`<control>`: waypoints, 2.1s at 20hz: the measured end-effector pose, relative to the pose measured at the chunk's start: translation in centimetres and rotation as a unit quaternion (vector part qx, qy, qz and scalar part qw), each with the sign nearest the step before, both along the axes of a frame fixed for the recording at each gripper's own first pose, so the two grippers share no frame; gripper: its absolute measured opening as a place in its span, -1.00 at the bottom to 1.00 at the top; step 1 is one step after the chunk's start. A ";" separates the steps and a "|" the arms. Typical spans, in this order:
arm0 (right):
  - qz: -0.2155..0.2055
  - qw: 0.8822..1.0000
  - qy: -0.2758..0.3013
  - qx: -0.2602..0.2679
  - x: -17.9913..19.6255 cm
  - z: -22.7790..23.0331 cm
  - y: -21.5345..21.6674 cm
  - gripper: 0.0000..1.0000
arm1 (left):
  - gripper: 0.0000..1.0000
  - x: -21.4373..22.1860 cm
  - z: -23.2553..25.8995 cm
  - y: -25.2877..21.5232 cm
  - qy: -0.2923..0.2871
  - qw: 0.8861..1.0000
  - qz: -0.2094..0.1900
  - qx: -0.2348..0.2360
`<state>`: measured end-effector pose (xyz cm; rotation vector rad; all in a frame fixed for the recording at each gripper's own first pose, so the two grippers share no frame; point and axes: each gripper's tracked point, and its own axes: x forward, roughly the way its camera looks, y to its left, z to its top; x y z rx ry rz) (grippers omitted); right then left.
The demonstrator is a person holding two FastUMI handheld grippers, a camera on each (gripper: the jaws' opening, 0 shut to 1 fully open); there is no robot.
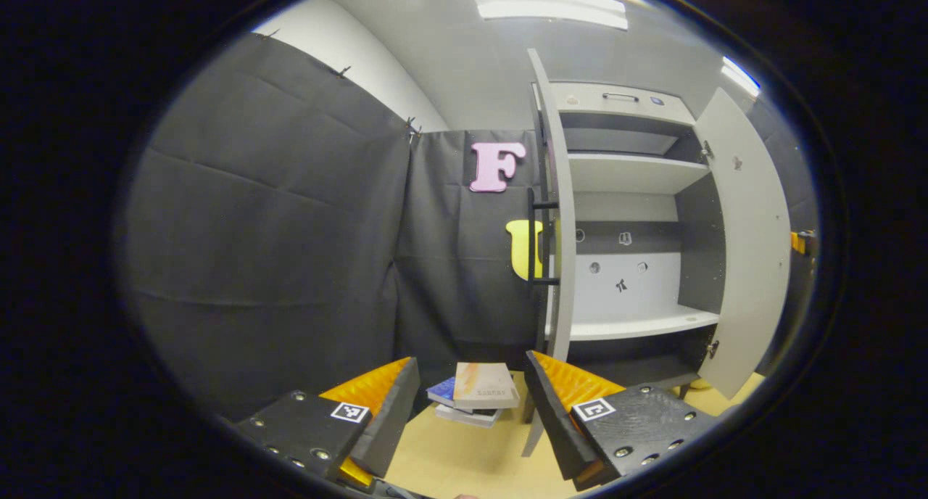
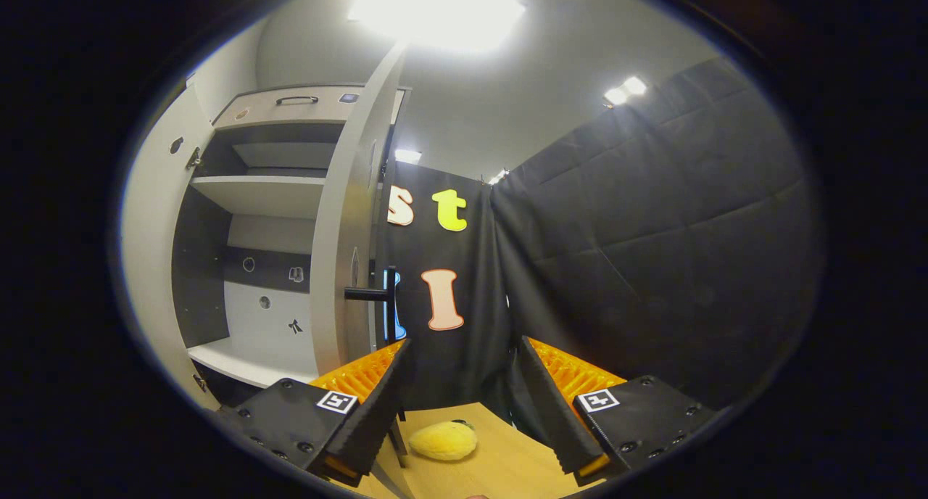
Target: Grasp the bottle in the cabinet with the left hand and place it on the coaster, then close the right door with the right hand and the left door with the left hand.
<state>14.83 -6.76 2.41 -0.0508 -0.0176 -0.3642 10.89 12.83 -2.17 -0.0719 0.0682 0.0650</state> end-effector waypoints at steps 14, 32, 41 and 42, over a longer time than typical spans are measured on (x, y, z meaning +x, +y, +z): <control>0.094 0.995 -0.011 0.017 1.2 -0.2 9.1 0.89 | 0.86 1.1 -0.5 0.6 -0.005 1.000 -0.007 -0.012; 0.182 0.983 0.008 0.006 5.2 -1.2 17.0 0.91 | 0.72 -1.9 -0.7 4.1 0.013 1.000 0.018 -0.006; 0.202 0.978 0.036 -0.025 0.2 -4.2 15.1 0.90 | 0.76 6.1 3.2 2.7 0.014 1.000 -0.017 -0.022; 0.198 0.979 0.043 -0.027 -0.4 -4.9 14.5 0.84 | 0.72 7.0 3.7 2.7 0.014 0.999 -0.017 -0.028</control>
